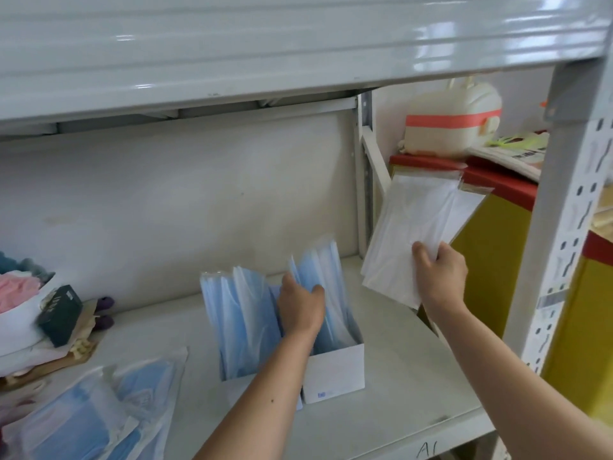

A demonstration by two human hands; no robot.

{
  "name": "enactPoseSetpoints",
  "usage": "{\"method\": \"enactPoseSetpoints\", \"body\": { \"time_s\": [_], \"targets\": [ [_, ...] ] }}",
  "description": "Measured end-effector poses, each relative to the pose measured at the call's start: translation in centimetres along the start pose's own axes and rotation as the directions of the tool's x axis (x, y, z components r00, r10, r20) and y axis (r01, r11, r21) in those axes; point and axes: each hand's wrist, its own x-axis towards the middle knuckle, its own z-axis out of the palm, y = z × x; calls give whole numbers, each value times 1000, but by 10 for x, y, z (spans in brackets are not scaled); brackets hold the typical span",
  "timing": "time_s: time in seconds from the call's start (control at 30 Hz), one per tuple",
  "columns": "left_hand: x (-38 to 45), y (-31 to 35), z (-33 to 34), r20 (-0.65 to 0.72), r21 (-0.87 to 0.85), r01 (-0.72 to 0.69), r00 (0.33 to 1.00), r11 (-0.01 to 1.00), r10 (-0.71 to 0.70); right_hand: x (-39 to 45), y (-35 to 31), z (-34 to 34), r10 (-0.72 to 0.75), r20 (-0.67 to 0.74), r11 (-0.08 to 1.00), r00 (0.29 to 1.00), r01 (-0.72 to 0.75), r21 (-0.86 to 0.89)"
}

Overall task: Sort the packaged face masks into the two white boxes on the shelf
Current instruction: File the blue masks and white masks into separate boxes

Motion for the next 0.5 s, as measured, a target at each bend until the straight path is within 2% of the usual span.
{"method": "enactPoseSetpoints", "body": {
  "time_s": [0.1,0.27,0.37,0.43,0.5],
  "targets": [
    [-2,7,18,62,55,-51,997,997,48,-1,9,-4,20,21,1000,1000,-20,-1],
    [3,19,33,148,183,11,988,983,-39,-3,17,-7,35,50,999,998,-34,-23],
    [12,11,28,123,167,35,991,985,-56,-4,20,-6,33,76,999,997,-31,-32],
    [15,3,18,72,93,43,996,995,-50,-4,20,-5,21,87,1000,996,-19,-22],
    [17,-1,8,61,121,47,997,992,-55,-6,17,-2,0,87,1000,996,0,3]
  ]
}}
